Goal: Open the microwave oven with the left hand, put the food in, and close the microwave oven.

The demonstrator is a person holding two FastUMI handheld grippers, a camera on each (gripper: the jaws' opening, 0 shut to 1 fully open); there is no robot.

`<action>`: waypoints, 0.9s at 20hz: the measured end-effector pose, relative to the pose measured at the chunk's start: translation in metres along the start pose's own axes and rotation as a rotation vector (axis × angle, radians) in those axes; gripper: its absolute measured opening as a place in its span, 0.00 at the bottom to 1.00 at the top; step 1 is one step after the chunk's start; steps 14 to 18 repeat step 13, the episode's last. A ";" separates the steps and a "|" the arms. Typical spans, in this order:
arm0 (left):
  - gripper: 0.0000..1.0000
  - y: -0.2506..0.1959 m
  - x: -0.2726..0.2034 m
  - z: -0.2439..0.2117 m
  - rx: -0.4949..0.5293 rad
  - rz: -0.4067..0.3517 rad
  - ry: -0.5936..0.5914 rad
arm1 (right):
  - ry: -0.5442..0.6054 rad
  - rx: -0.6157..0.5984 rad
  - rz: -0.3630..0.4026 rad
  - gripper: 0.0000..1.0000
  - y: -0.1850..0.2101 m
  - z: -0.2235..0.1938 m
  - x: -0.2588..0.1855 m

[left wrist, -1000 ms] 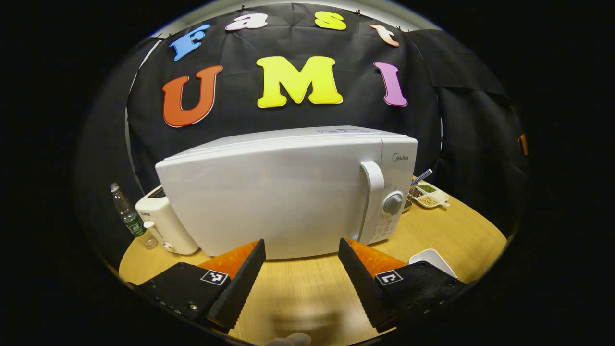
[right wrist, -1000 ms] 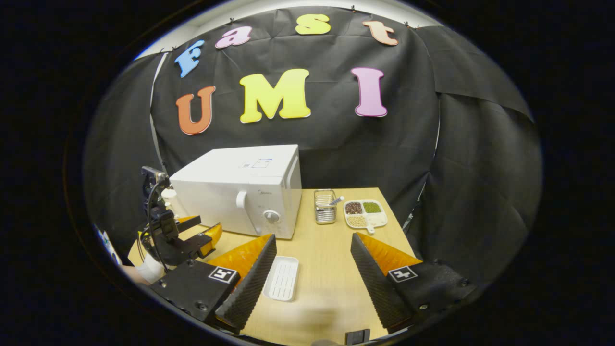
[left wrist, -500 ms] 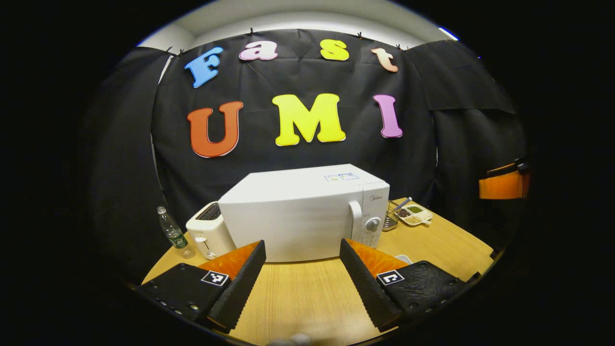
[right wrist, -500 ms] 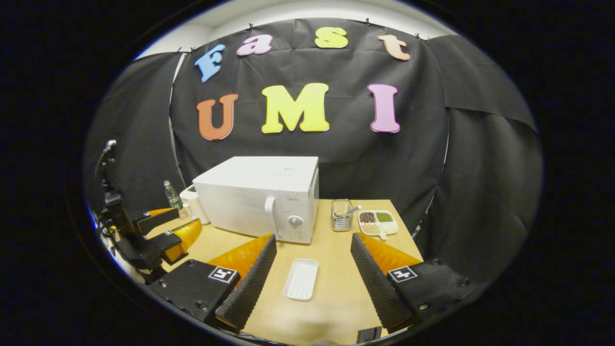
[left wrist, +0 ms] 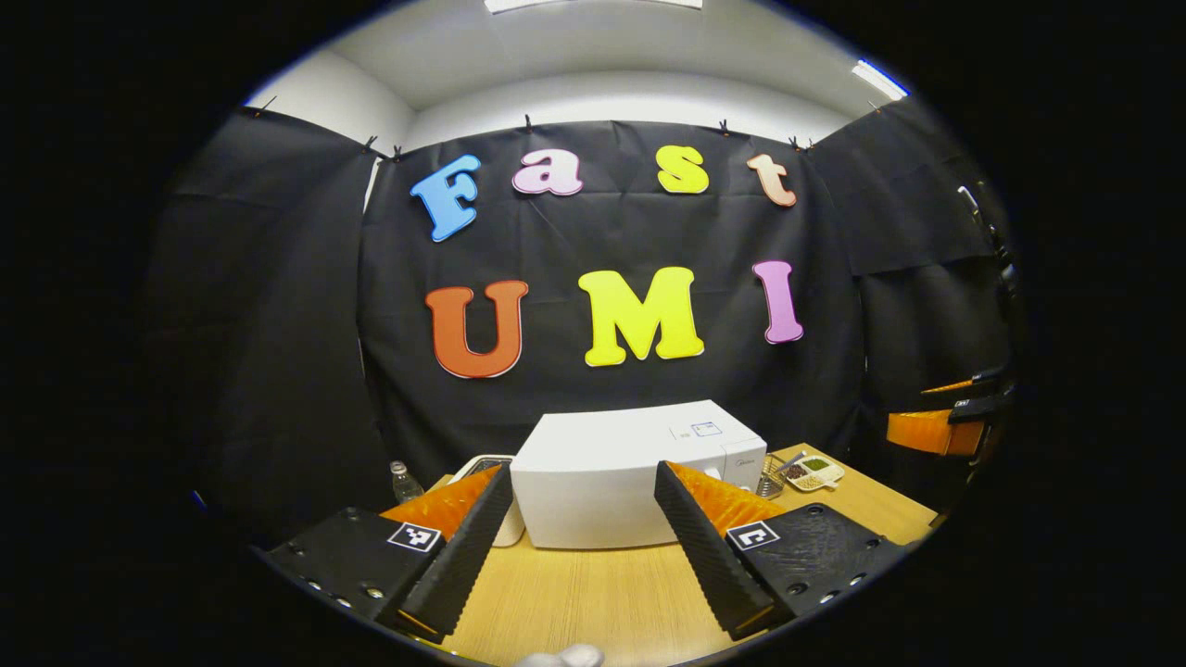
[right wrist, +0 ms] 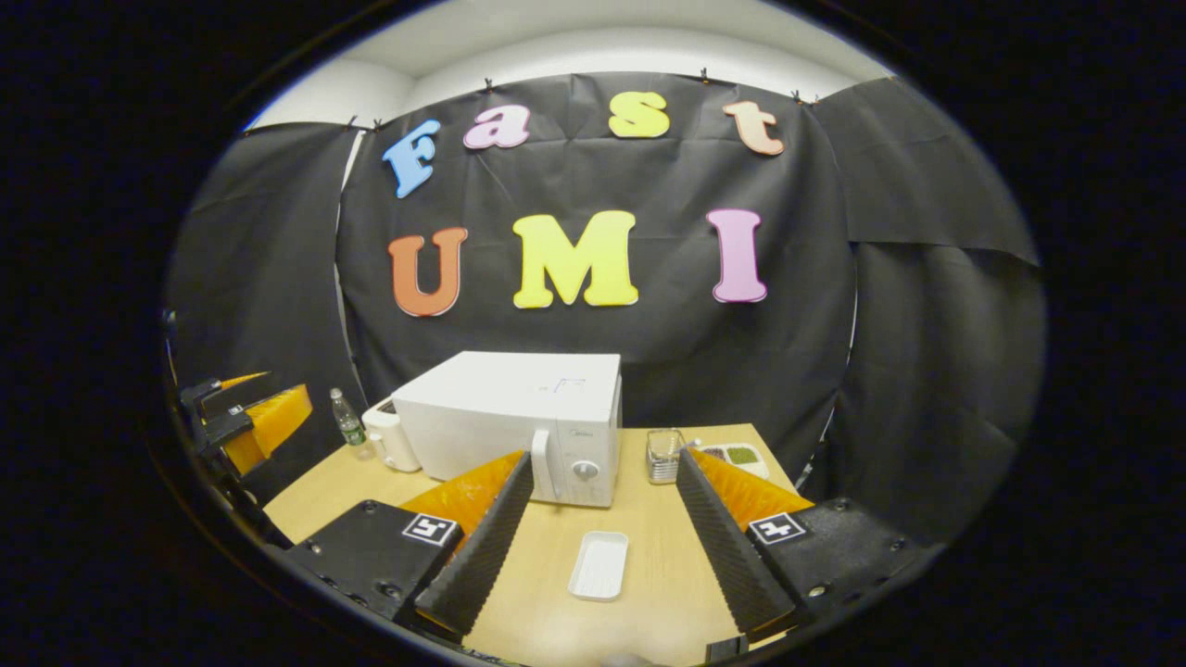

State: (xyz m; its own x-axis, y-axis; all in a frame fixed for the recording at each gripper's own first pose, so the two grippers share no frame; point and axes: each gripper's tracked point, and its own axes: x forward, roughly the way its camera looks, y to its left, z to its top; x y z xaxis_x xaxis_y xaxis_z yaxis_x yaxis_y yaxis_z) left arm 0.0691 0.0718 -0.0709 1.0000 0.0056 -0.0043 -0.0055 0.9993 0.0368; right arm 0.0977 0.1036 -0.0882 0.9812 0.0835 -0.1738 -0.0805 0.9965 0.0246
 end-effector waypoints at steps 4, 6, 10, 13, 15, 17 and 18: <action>0.96 0.017 -0.019 0.025 0.003 0.042 -0.034 | -0.068 0.002 -0.033 0.92 -0.008 0.031 -0.019; 0.96 0.022 -0.022 0.030 0.005 0.059 -0.033 | -0.087 0.001 -0.035 0.92 -0.011 0.041 -0.023; 0.96 0.022 -0.027 0.041 -0.012 0.056 -0.042 | -0.094 0.000 -0.046 0.92 -0.013 0.045 -0.027; 0.96 0.019 -0.026 0.041 -0.010 0.050 -0.041 | -0.088 0.017 -0.046 0.92 -0.012 0.045 -0.025; 0.96 0.019 -0.026 0.041 -0.010 0.050 -0.041 | -0.088 0.017 -0.046 0.92 -0.012 0.045 -0.025; 0.96 0.019 -0.026 0.041 -0.010 0.050 -0.041 | -0.088 0.017 -0.046 0.92 -0.012 0.045 -0.025; 0.96 0.019 -0.026 0.041 -0.010 0.050 -0.041 | -0.088 0.017 -0.046 0.92 -0.012 0.045 -0.025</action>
